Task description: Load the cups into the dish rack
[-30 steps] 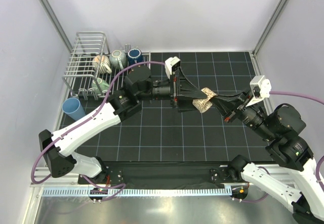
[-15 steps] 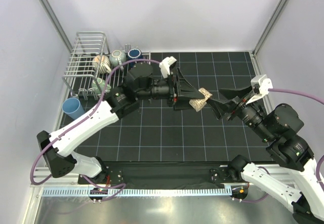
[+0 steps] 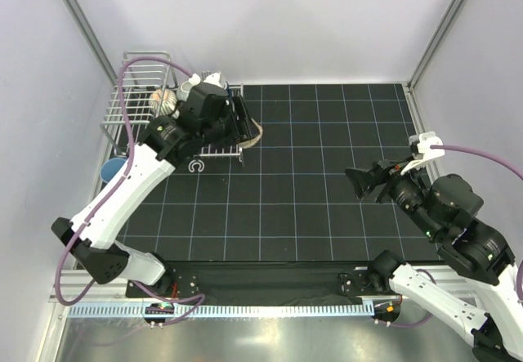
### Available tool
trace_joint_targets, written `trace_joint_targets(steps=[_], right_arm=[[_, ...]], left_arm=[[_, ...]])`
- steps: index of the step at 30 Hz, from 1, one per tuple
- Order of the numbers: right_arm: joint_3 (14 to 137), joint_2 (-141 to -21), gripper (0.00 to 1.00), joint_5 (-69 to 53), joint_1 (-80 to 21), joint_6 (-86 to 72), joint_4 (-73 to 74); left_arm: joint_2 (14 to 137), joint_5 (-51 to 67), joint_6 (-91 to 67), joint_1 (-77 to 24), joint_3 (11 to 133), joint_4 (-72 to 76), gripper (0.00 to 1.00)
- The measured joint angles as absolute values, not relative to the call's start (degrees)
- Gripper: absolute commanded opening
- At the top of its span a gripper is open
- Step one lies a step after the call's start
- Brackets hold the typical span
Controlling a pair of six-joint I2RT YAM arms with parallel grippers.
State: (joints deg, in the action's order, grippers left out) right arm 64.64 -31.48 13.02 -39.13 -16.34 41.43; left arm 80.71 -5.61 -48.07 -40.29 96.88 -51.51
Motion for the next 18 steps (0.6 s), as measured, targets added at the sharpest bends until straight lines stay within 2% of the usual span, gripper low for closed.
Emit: trace_joint_targets(steps=[4,10,18], right_arm=[[65.28,-30.59,0.76,14.04,-39.13,-18.24,45.01],[67.46,-30.65,0.76,14.72,-39.13,-20.36,49.25],[70.76,-30.63,0.77,17.5,-39.13,-21.67,53.47]], left_arm=[[82.96,-18.57,-38.37,-38.17,90.94,-49.01,0.0],[91.74,-28.25,-30.57,-30.52,88.47,-44.23,0.0],[101.97,-33.26,-25.02,-23.79,88.68,-38.72,0.0]])
